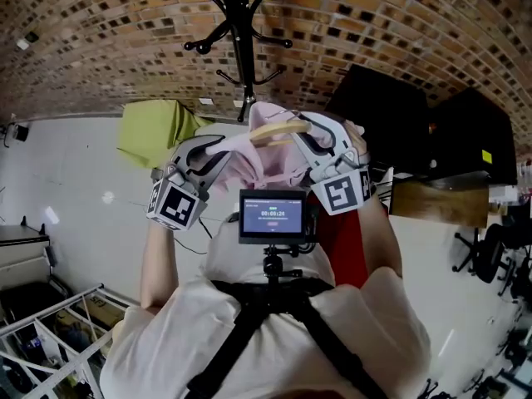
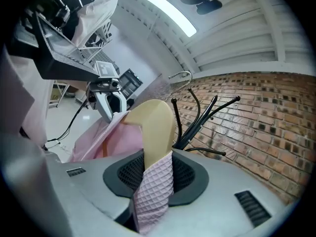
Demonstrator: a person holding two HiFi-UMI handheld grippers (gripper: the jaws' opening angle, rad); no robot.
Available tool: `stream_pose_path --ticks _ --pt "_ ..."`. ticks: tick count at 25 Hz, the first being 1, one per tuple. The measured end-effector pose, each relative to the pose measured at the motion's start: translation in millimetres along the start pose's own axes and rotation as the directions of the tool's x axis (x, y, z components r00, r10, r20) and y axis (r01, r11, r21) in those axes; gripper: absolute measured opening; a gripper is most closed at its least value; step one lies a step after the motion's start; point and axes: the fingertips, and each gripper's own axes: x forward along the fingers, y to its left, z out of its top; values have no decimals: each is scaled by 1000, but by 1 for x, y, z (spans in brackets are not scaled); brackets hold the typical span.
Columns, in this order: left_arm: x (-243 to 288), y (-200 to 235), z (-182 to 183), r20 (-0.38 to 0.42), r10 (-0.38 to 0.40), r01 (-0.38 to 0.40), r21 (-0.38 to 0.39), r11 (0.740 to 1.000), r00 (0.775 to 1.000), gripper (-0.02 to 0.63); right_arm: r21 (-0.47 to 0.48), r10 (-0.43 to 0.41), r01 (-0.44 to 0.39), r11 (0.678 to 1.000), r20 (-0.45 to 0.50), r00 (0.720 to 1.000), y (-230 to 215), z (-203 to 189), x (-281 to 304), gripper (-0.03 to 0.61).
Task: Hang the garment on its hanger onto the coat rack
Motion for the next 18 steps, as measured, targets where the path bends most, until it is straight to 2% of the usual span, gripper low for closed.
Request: stream_pose_path --ticks 4,7,11,13,16,18 --pt "-15 24 -1 62 43 -42 -11 999 997 128 -32 -27 28 999 43 999 -7 19 14 101" --pt "-29 35 -4 154 40 -40 -5 999 987 148 -29 -52 52 998 -4 999 -4 22 19 101" --pt "-59 54 -27 215 73 -69 -28 997 974 174 -31 -87 87 996 -28 996 9 32 35 101" --pt "-74 65 -30 276 93 -80 -58 995 957 178 -37 -102 100 994 -41 994 12 35 40 101" --pt "-94 88 -28 389 164 -90 -202 975 906 178 -50 -116 113 992 -65 991 18 29 42 103" --pt "-99 97 -38 389 179 -100 -213 972 904 178 -57 -124 120 991 -79 989 22 24 43 101"
